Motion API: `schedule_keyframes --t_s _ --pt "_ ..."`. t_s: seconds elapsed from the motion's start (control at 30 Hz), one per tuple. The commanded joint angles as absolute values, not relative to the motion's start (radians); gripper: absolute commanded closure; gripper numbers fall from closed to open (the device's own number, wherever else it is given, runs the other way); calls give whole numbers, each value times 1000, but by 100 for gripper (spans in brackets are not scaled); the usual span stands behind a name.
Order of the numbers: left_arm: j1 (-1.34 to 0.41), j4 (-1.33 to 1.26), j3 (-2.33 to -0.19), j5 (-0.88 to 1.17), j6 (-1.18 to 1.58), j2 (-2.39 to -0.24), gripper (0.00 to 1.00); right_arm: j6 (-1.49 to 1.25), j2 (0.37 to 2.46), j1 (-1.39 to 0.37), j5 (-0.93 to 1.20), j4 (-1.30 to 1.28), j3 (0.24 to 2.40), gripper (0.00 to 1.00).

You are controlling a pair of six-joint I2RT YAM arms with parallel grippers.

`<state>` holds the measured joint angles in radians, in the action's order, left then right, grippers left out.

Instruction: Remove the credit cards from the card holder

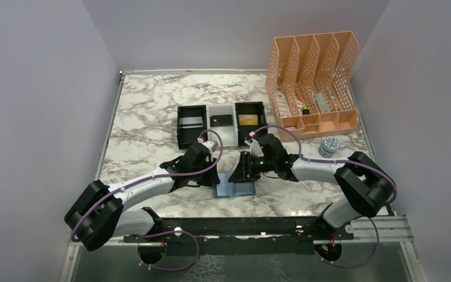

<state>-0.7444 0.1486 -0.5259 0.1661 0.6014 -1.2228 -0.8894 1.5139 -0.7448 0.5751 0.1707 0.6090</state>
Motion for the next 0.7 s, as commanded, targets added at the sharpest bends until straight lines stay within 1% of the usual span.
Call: schedule_keyframes --t_s 0.0,0.1,0.27,0.43,0.5,0.6,0.67 --pt "-752 138 -502 119 631 -1178 76 -909 1582 -746 714 310 649 62" --pt "-752 143 -488 91 655 -1149 73 -914 1623 -747 751 346 661 58" --pt "-752 172 -463 24 712 -1080 68 -905 1666 -751 799 375 679 48" --pt "-752 212 -452 -37 742 -1012 66 -903 1704 -760 854 411 700 40" --pt "-752 225 -451 -50 745 -992 65 -905 1714 -762 871 431 707 35" --pt "-752 234 -452 -58 751 -967 64 -915 1726 -764 863 439 707 33" --pt "-752 233 -452 -58 755 -957 60 -922 1741 -764 839 421 703 33"
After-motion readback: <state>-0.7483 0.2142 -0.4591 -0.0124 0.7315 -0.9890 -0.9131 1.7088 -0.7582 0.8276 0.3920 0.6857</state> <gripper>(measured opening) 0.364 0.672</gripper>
